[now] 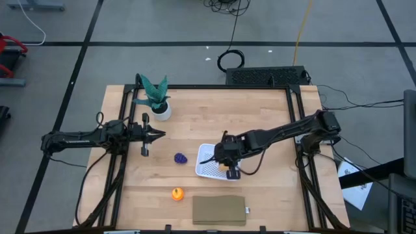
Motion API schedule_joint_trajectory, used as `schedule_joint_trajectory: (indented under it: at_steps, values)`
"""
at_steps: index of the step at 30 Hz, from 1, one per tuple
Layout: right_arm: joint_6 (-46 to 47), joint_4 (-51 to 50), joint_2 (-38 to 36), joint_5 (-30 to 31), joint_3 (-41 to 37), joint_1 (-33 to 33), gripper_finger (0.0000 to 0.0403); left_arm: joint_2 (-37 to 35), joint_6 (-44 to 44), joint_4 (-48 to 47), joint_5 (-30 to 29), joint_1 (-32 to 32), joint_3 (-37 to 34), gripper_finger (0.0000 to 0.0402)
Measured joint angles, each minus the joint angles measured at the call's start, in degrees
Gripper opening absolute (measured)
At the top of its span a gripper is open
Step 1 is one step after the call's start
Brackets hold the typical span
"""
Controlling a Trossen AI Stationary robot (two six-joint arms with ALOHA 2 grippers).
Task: Pick and placing Produce into tupperware
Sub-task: Put the grapes into the white basket
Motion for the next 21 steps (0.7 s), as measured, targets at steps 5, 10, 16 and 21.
schedule_joint_trajectory:
  at_steps: [5,10,16,21]
  values:
    - [0.98,-1.02,-5.46,0.34,0.0,0.0,0.0,0.0,0.26,0.0,0.0,0.0,0.0,0.0031]
    - [-0.85,-1.45,-10.6,0.54,0.0,-0.02,0.0,-0.01,0.35,0.0,-0.01,0.0,0.0,0.0031]
    - [-3.85,-1.22,-14.81,0.68,0.0,-0.63,0.0,0.0,0.28,0.0,-0.02,0.0,0.0,0.0031]
    - [-6.8,-0.03,-18.25,0.82,0.0,-1.08,0.0,-0.01,0.24,0.0,-0.02,0.0,0.0,0.0031]
